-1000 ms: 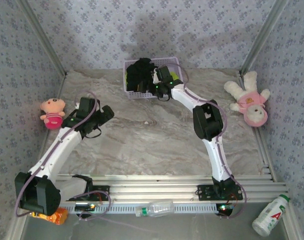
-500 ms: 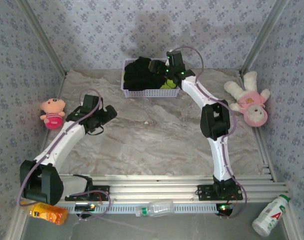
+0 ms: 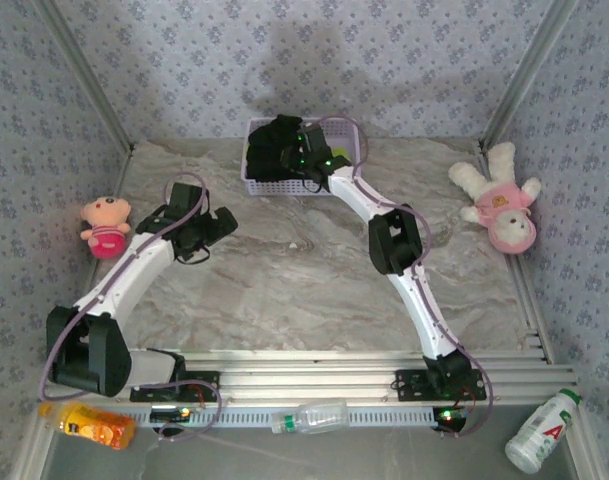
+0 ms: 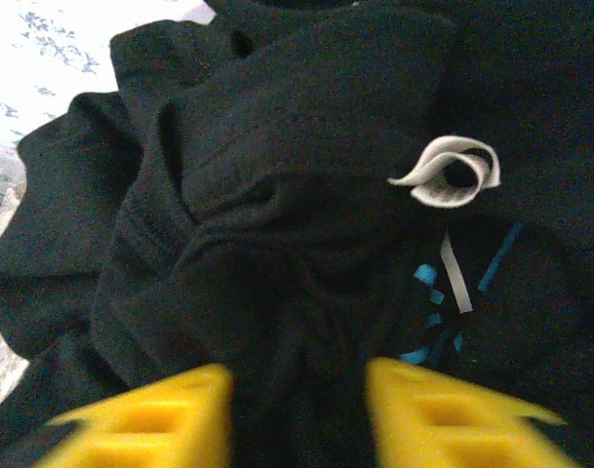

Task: Fold and stack the mixed laundry pile

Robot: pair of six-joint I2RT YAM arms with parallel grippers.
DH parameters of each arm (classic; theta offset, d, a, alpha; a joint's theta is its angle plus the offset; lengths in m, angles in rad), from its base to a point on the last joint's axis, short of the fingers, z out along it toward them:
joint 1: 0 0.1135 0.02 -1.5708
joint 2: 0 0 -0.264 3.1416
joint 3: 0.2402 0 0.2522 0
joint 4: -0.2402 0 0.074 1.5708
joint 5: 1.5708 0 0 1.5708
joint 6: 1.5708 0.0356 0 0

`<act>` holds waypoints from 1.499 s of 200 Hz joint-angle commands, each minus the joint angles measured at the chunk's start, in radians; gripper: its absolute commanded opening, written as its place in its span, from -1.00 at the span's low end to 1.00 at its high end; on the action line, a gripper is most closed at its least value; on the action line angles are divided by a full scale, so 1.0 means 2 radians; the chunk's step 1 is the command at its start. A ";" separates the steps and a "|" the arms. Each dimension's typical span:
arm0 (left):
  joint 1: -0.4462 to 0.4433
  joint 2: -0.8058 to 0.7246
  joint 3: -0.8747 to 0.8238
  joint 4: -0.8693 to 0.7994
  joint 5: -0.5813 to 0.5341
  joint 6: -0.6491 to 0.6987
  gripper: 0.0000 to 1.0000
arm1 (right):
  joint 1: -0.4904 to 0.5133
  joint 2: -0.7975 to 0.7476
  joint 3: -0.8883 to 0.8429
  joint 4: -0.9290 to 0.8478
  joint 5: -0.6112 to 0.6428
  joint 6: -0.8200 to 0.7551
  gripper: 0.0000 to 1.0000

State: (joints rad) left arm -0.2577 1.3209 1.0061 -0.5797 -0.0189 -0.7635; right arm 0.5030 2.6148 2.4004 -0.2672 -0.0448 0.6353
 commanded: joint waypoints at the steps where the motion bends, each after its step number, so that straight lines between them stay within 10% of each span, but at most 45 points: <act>1: 0.006 0.014 0.026 -0.001 0.005 0.017 1.00 | -0.006 -0.022 0.029 -0.016 -0.011 -0.021 -1.00; 213: 0.023 0.468 0.544 -0.046 0.068 0.089 0.47 | -0.172 -0.660 -0.320 -0.092 0.029 -0.165 -1.00; 300: 0.027 0.541 0.612 -0.117 -0.003 0.089 -0.06 | -0.235 -0.684 -0.440 -0.034 0.002 -0.109 -1.00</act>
State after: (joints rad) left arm -0.2150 2.3932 2.2135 -0.7498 0.0433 -0.5900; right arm 0.0422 1.2304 1.5406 -0.4305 -0.0181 0.3851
